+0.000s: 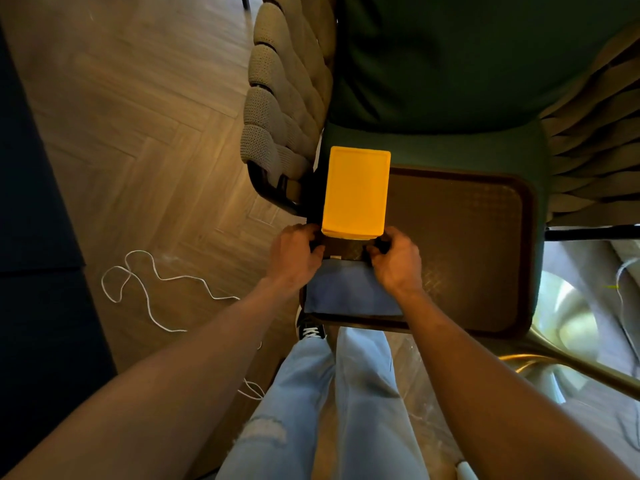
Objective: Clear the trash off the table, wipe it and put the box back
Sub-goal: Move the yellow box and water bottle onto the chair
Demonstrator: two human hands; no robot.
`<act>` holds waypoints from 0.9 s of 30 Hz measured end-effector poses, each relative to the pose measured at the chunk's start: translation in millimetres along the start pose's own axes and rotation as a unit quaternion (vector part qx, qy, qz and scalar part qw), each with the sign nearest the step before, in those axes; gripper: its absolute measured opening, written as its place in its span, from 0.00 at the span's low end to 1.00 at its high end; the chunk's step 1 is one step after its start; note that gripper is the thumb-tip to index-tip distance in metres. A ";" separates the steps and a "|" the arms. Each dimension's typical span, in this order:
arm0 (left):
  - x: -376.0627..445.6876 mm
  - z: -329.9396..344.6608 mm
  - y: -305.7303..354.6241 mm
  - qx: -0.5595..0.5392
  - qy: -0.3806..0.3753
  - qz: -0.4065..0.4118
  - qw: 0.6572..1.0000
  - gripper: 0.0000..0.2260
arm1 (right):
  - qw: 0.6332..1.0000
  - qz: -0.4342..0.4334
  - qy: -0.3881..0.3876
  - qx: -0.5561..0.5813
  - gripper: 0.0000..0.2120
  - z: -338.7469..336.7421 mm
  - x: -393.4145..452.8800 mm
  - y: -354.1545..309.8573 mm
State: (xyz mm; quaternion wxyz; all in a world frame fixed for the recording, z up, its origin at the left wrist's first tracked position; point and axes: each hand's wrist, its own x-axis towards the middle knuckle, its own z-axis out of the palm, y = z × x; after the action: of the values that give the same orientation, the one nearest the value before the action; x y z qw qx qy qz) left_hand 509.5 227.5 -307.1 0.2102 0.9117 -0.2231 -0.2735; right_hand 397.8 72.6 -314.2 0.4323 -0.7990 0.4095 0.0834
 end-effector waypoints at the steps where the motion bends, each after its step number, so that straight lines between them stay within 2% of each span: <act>1: -4.7 1.4 -3.2 -0.011 -0.006 -0.015 1.000 0.15 | 1.000 0.004 0.007 -0.010 0.17 -0.6 -4.9 2.2; 4: -25.4 4.2 -10.2 -0.051 -0.029 -0.057 0.997 0.17 | 1.000 0.011 0.018 -0.007 0.18 -4.8 -28.9 5.4; 8: -65.2 -5.5 -0.5 -0.050 -0.063 -0.064 0.995 0.14 | 0.999 0.033 0.018 -0.006 0.17 -21.1 -65.5 -4.5; 12: -105.3 -26.4 20.2 -0.076 -0.098 -0.072 0.990 0.17 | 0.998 0.047 0.009 0.032 0.17 -42.2 -99.7 -23.1; 19: -172.2 -51.6 71.8 -0.079 -0.103 -0.015 0.991 0.14 | 0.994 0.064 -0.003 0.086 0.19 -86.9 -175.4 -43.0; 24: -216.2 -53.8 112.6 -0.096 -0.109 0.020 0.989 0.13 | 0.992 0.045 0.063 0.096 0.19 -138.1 -233.3 -43.5; 27: -238.5 -47.8 145.4 -0.091 -0.088 0.069 0.990 0.13 | 0.982 0.057 0.099 0.149 0.20 -176.4 -268.9 -32.2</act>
State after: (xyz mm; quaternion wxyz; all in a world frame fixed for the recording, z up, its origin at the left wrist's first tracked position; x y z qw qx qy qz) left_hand 316.3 246.3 -100.6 0.2907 0.8435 -0.2773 -0.3564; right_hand 207.4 104.6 -55.1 0.4984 -0.7050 0.5034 -0.0337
